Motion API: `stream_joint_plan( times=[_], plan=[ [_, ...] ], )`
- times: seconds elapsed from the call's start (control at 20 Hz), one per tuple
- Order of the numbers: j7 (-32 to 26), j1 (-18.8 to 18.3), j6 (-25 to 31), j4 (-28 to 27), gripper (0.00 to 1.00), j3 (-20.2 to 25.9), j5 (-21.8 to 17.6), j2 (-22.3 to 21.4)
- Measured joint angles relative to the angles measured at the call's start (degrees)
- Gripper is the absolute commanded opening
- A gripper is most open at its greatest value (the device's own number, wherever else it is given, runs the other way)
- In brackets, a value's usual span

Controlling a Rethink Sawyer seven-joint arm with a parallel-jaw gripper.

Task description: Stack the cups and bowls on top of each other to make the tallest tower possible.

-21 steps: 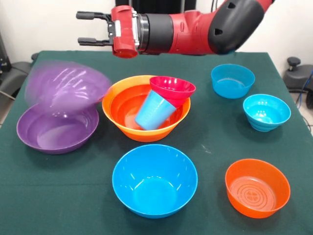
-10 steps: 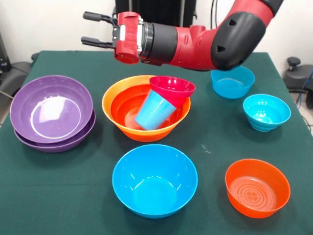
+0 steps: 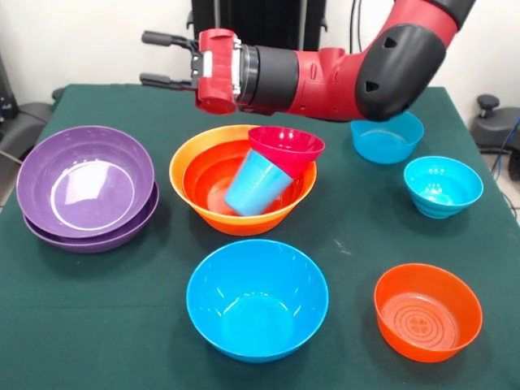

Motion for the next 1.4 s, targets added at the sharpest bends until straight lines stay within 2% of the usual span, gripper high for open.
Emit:
stream_joint_plan(
  times=[0.1,0.2,0.25,0.35,0.4,0.55,0.6,0.65,0.7,0.85,1.05,1.2,1.4],
  plan=[
    [0.00,0.18,-2.10,0.40,1.00,0.18,-0.81,-0.48],
    [0.00,0.62,-7.37,1.57,1.00,0.50,-2.58,-1.77],
    [0.00,1.02,-13.41,2.99,1.00,0.94,-4.38,-3.39],
    [0.00,1.32,-19.49,4.44,1.00,1.41,-6.11,-5.13],
    [0.00,1.52,-29.08,6.60,1.00,2.07,-8.34,-7.99],
    [-0.14,1.28,-38.66,8.71,1.00,3.03,-10.49,-11.33],
    [-0.52,0.85,-44.65,10.12,1.00,4.07,-12.15,-13.89],
    [-0.71,0.68,-47.15,10.71,1.00,4.51,-13.20,-14.92],
    [-1.01,0.41,-55.49,12.41,1.00,5.15,-17.30,-17.61],
    [-1.02,0.76,-62.75,13.53,1.00,4.83,-22.41,-19.07],
    [-1.01,1.35,-75.63,14.39,1.00,4.05,-30.51,-20.69],
    [-1.02,0.79,-81.49,14.42,1.00,4.05,-33.22,-21.75],
    [-1.19,-2.17,-88.51,14.44,1.00,4.04,-35.59,-23.58]
  ],
)
